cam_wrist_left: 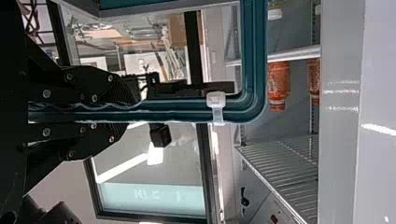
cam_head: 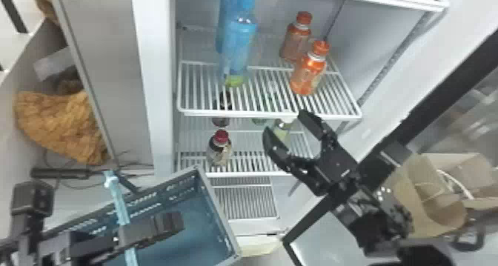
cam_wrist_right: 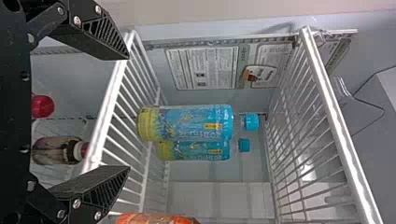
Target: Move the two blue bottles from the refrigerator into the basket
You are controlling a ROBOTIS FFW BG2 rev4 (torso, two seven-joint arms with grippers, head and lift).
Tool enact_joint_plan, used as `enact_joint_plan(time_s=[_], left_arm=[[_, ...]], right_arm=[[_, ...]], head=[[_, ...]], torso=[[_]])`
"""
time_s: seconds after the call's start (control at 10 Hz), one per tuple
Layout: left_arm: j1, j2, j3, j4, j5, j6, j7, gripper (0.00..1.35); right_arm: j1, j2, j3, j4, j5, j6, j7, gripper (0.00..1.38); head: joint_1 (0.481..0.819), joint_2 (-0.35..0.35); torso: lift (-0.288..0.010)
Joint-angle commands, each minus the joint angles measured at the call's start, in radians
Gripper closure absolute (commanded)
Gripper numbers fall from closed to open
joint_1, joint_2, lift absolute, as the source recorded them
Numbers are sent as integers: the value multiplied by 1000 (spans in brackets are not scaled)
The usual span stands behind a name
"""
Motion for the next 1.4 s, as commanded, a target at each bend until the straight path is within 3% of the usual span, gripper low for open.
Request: enact_joint_plan(time_s=[0.0, 0.3, 1.3], left_arm=[[3, 1, 1, 0, 4, 0, 0, 1202], [1, 3, 1, 2, 4, 0, 0, 1202], [-2, 3, -3, 0, 4, 3, 1, 1202]], right_arm=[[-73, -7, 23, 31, 11, 23, -6, 217], [-220, -30, 104, 129, 15, 68, -18, 219], [-534, -33, 226, 379, -9, 97, -69, 220]], head=[[695, -233], [695, -185], [695, -103]], torso=[[-10], [-10], [-10]])
